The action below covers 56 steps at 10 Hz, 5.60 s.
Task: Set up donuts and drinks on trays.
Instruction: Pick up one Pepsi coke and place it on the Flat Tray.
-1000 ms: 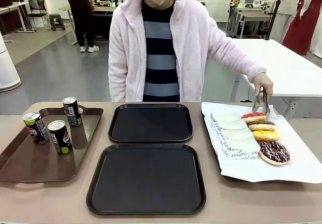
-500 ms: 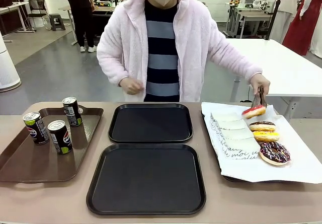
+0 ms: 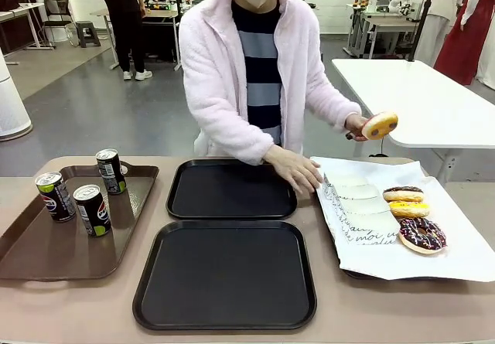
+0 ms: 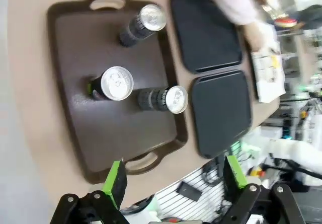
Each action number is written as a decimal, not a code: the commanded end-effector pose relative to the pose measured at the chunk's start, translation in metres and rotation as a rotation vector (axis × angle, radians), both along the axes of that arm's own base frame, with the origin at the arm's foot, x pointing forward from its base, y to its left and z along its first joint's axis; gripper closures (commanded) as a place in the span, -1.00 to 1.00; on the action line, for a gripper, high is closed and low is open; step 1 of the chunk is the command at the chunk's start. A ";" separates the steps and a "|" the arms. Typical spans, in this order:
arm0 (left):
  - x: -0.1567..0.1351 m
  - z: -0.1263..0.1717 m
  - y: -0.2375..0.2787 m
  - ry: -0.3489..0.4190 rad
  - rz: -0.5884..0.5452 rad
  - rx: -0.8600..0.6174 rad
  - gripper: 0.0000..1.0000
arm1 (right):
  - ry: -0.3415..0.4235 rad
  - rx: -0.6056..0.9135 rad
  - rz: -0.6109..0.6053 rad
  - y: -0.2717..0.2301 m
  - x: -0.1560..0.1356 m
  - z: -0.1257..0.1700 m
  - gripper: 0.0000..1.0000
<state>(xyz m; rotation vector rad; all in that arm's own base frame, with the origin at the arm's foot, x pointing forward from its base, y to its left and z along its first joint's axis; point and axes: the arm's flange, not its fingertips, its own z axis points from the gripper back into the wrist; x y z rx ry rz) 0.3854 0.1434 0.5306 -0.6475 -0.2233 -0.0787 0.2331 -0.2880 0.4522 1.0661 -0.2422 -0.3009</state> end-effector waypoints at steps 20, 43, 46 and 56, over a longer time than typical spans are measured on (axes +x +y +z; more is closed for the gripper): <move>0.043 -0.058 -0.174 0.114 0.047 0.497 -1.00 | -0.003 0.006 0.004 0.000 -0.001 0.000 -1.00; 0.065 -0.145 -0.236 0.216 0.205 0.673 -1.00 | -0.003 0.006 0.004 0.000 -0.001 0.000 -1.00; 0.067 -0.151 -0.235 0.240 0.212 0.672 -1.00 | -0.003 0.006 0.004 0.000 -0.001 0.000 -1.00; 0.067 -0.146 -0.231 0.245 0.178 0.683 0.80 | -0.003 0.006 0.004 0.000 -0.001 0.000 -1.00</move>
